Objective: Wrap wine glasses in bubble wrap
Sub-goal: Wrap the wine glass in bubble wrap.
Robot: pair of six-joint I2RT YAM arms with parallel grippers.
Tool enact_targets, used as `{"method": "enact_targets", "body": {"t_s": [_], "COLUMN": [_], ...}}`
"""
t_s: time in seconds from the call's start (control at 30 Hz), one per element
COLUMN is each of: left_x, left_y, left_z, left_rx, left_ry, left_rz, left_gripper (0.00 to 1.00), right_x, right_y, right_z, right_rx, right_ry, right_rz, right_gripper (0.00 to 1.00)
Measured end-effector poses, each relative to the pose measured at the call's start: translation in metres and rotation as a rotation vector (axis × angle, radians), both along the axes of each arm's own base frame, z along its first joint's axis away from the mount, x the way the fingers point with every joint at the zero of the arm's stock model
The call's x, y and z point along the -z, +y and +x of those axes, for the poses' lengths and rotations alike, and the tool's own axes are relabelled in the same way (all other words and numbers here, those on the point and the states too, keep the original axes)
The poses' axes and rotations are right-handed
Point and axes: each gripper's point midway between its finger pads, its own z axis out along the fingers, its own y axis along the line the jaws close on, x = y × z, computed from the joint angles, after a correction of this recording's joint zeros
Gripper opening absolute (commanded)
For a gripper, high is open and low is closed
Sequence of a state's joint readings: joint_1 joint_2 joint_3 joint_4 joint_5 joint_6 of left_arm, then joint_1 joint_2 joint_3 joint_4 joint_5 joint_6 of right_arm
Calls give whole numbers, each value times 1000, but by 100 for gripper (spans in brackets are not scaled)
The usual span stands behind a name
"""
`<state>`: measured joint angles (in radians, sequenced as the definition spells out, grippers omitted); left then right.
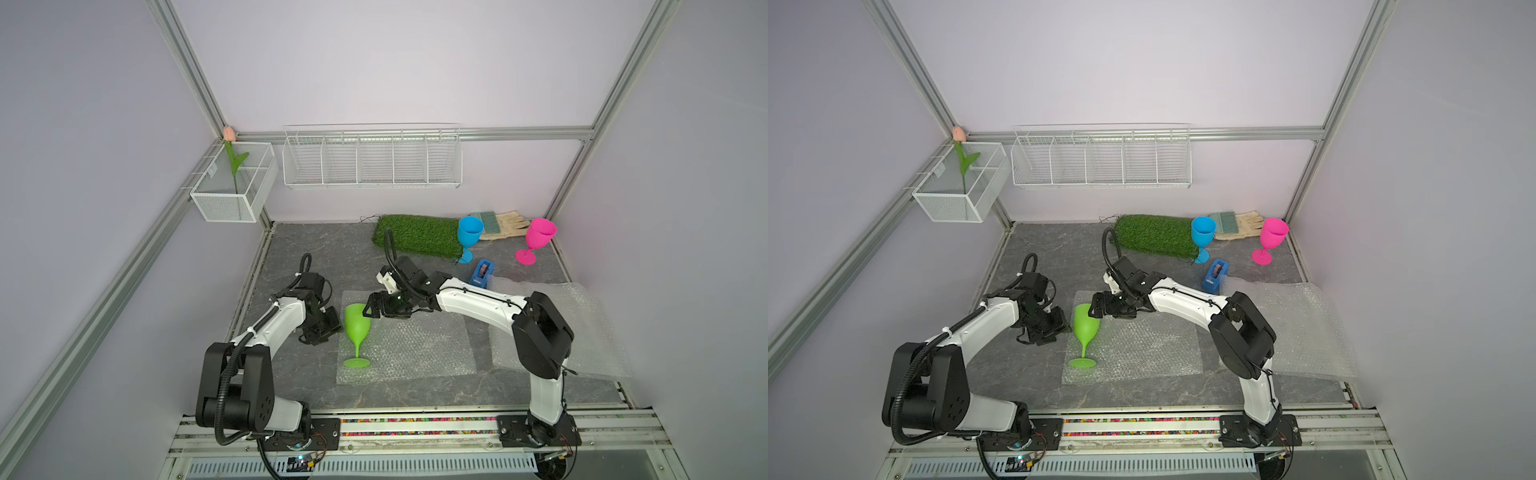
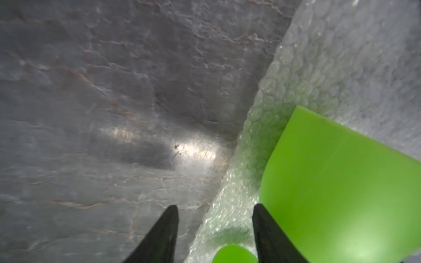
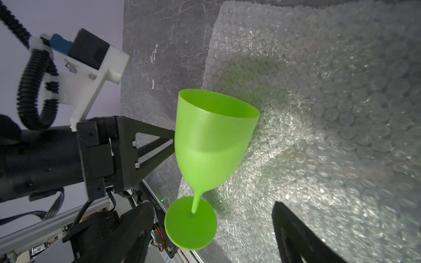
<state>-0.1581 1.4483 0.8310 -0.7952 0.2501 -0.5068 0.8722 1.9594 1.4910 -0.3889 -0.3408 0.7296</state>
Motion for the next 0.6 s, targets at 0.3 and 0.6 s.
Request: {"method": "enact_targets", "body": {"t_s": [0.3,0.6], "left_x": [22,24], "left_y": [-7,-10], "left_z": [3,9], "left_rx": [3,34], "left_ry": [18,-5], "left_rz": [-36,-53], "left_gripper": [30,0], "right_x": [13,16], "right_y": [-2,-7], "right_z": [0,1], "right_rx": [8,19], "right_ry": [19,24], "right_rz": [-29,-54], "right_gripper": [83,83]}}
